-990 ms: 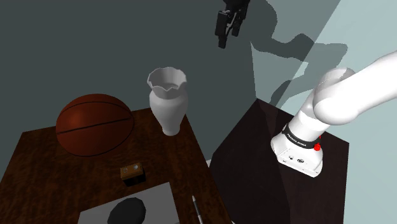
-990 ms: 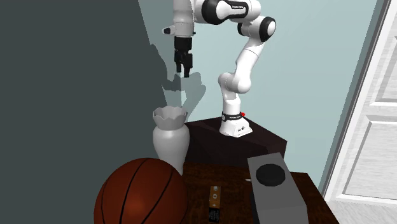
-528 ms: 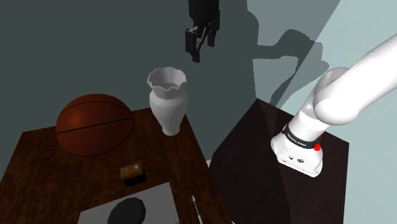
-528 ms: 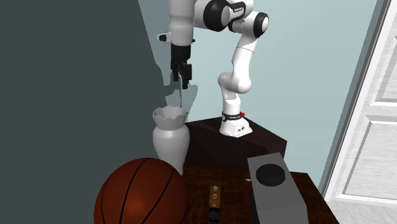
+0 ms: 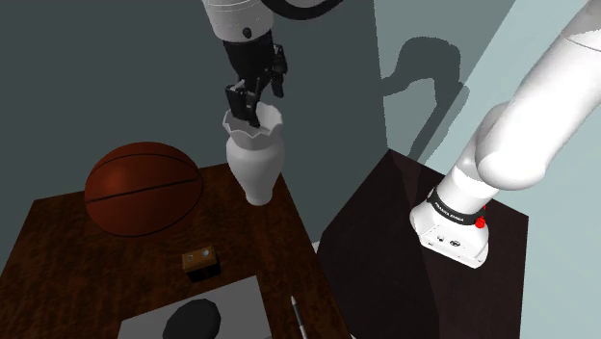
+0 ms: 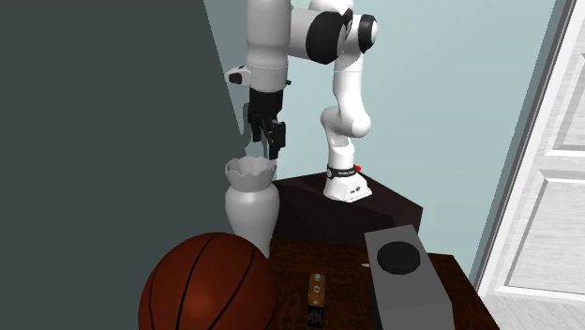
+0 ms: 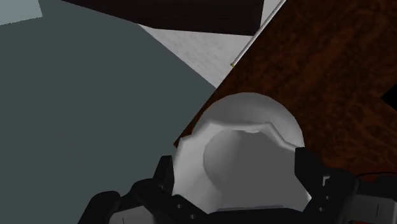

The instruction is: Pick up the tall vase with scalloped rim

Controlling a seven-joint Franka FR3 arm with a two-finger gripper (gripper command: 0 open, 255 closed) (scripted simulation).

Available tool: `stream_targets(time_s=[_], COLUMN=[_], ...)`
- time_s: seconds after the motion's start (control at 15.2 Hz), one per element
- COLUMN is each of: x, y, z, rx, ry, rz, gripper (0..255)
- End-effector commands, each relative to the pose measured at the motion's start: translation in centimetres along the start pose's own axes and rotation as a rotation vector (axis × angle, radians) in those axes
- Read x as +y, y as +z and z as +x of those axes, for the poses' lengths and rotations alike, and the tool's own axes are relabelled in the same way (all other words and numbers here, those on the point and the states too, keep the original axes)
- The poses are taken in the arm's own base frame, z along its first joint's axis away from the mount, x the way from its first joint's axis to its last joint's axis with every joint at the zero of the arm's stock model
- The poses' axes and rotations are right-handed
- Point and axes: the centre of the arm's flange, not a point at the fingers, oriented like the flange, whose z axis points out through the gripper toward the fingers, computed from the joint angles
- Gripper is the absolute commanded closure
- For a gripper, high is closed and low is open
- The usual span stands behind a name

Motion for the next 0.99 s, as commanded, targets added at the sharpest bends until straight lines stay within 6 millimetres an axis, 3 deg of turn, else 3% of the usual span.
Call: stream_targets(time_s=[0.0,0.2,0.79,0.86,0.92], x=[-2.5,-5.7,-6.7,-6.7,-6.7], y=[0.4,1.2,5.0,5.0,5.0], z=[1.6,3.1,3.4,3.3,3.3], rx=[-0.006,-0.014,-0.014,-0.014,-0.014], ry=[-0.011,-0.027,-0.027,-0.027,-0.027], rz=[-0.019,-0.042,-0.042,-0.042,-0.042], gripper=[0,0,0,255,255])
